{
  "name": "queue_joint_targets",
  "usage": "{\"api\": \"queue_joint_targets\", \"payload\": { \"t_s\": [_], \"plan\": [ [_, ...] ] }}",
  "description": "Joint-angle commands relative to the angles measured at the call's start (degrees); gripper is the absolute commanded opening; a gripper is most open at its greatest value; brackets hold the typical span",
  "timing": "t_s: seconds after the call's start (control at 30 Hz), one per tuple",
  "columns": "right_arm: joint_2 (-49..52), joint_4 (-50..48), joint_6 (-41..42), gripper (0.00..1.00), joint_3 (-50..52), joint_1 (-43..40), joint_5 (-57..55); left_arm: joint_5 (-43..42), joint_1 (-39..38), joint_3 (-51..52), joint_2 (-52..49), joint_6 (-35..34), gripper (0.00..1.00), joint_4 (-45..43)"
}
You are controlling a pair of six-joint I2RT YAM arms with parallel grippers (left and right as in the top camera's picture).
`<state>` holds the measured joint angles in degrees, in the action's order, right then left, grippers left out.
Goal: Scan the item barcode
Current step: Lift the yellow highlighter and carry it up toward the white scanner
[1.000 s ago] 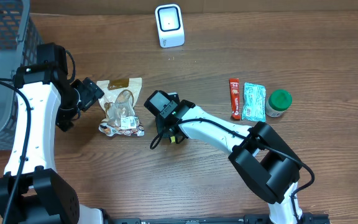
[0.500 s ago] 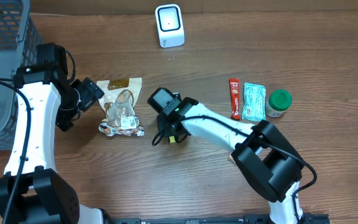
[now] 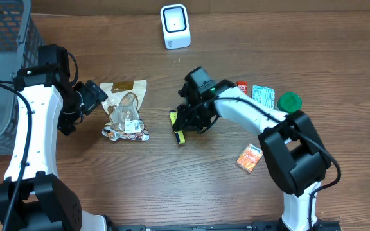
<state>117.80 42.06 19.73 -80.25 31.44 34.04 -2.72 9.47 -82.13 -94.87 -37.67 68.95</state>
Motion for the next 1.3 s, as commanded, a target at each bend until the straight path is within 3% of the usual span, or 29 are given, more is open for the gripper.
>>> {"api": "queue_joint_targets", "payload": {
  "t_s": [0.0, 0.17, 0.5, 0.93, 1.27],
  "plan": [
    [-2.7, -0.2, -7.9, 0.07, 0.3, -3.5, 18.4, 0.4, 0.2, -0.5, -0.5, 0.4, 1.0, 0.0],
    [-2.7, -0.2, -14.6, 0.08, 0.3, -8.7, 34.9, 0.4, 0.2, -0.5, -0.5, 0.4, 1.0, 0.0],
    [-2.7, -0.2, -23.8, 0.08, 0.3, -14.1, 55.6, 0.4, 0.2, -0.5, -0.5, 0.4, 1.0, -0.1],
    [-2.7, 0.9, -26.0, 0.09, 0.3, -19.0, 55.5, 0.4, 0.2, -0.5, -0.5, 0.4, 1.0, 0.0],
    [-2.7, -0.8, -25.5, 0.08, 0.3, -18.2, 47.5, 0.4, 0.2, -0.5, -0.5, 0.4, 1.0, 0.0]
  ]
}}
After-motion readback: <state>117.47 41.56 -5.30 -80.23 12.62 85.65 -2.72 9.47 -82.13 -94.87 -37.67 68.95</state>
